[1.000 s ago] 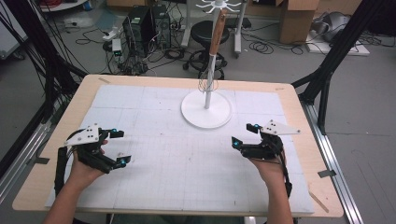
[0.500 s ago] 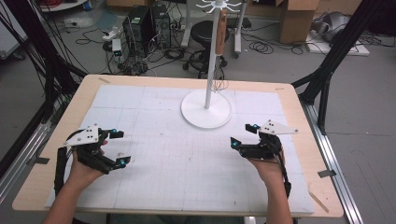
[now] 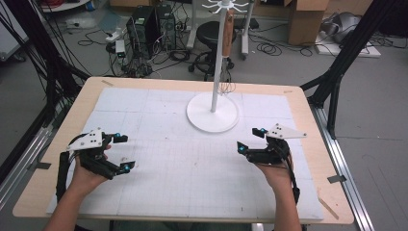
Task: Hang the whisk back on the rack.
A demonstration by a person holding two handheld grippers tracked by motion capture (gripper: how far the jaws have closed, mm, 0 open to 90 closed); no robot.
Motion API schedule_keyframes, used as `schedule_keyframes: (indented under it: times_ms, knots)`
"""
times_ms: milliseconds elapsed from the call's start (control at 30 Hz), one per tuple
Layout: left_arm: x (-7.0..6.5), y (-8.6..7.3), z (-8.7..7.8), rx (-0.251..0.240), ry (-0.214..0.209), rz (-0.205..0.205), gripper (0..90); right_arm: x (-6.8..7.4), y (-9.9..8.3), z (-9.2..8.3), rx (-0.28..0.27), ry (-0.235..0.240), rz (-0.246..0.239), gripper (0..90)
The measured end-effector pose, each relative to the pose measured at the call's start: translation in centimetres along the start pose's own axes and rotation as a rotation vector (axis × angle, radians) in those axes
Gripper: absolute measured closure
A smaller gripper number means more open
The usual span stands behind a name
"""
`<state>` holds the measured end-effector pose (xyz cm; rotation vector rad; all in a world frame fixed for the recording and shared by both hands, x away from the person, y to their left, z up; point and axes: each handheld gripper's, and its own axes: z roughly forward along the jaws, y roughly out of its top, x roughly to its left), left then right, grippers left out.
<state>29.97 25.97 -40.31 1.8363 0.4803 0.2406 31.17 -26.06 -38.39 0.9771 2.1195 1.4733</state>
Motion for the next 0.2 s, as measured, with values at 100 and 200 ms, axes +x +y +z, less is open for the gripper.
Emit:
schedule_keyframes:
  times_ms: [100, 200]
  knots:
    - [0.02, -0.01, -0.01, 0.000, 0.002, -0.003, 1.7, -0.01, 0.00, 0.00, 0.000, 0.001, 0.001, 16.7]
    - [0.03, 0.01, -0.04, 0.000, 0.002, -0.005, 1.7, 0.01, 0.00, -0.03, 0.000, 0.004, 0.001, 16.7]
